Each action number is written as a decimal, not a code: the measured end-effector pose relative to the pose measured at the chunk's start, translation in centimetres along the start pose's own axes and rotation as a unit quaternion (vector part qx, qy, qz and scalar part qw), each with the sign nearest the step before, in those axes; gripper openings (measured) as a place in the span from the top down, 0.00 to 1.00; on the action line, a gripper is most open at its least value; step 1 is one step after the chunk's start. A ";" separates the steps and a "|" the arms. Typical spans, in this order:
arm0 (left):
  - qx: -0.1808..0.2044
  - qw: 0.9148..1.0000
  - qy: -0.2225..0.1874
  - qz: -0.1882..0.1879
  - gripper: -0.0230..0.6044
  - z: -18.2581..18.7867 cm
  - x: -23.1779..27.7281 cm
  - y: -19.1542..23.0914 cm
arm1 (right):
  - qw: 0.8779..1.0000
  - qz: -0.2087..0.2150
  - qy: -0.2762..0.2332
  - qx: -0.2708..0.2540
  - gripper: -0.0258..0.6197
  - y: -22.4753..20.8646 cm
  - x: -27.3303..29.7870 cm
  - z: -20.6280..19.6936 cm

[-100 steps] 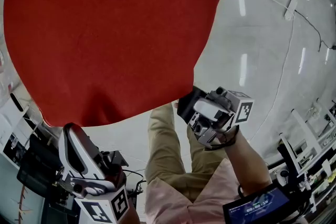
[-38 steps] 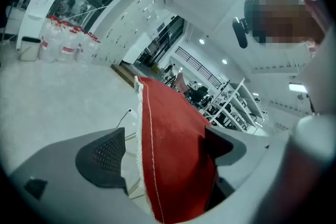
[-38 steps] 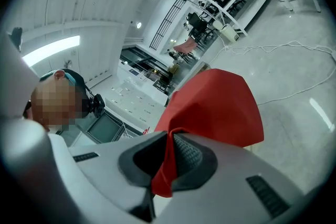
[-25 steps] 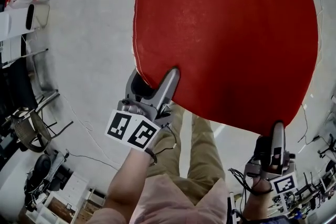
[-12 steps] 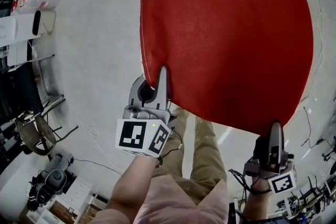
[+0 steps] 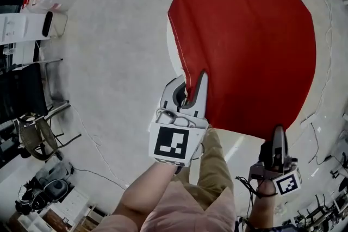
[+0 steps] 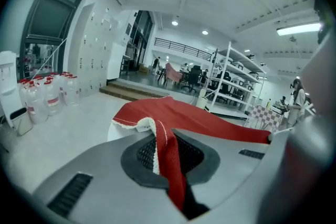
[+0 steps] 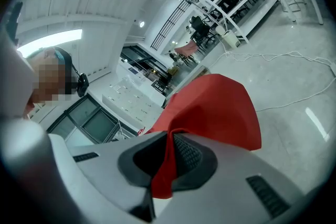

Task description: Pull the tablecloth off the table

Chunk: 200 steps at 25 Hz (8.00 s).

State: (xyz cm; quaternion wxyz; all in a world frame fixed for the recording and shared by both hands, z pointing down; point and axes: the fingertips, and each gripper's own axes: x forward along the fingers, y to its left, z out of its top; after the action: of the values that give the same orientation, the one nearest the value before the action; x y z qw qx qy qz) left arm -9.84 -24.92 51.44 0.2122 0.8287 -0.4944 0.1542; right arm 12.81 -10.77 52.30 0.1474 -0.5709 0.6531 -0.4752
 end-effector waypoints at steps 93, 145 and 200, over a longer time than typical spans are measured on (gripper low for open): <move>0.072 0.990 -0.109 -0.047 0.91 20.4 -21.7 -3.8 | 0.954 -0.054 -0.114 -0.270 0.91 26.2 -10.1 7.7; 0.075 0.989 -0.131 -0.005 0.91 16.3 -32.1 -8.0 | 0.952 -0.009 -0.096 -0.290 0.91 27.2 -19.0 2.4; 0.087 0.987 -0.134 -0.001 0.91 12.4 -40.7 -11.6 | 0.952 0.010 -0.106 -0.287 0.91 28.3 -26.9 -2.1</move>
State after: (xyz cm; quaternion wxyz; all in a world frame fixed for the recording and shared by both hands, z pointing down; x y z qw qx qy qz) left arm -17.86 4.42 19.42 0.0711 0.8575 -0.5025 0.0840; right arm 2.35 11.06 21.56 0.0503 -0.6301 0.7480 -0.2025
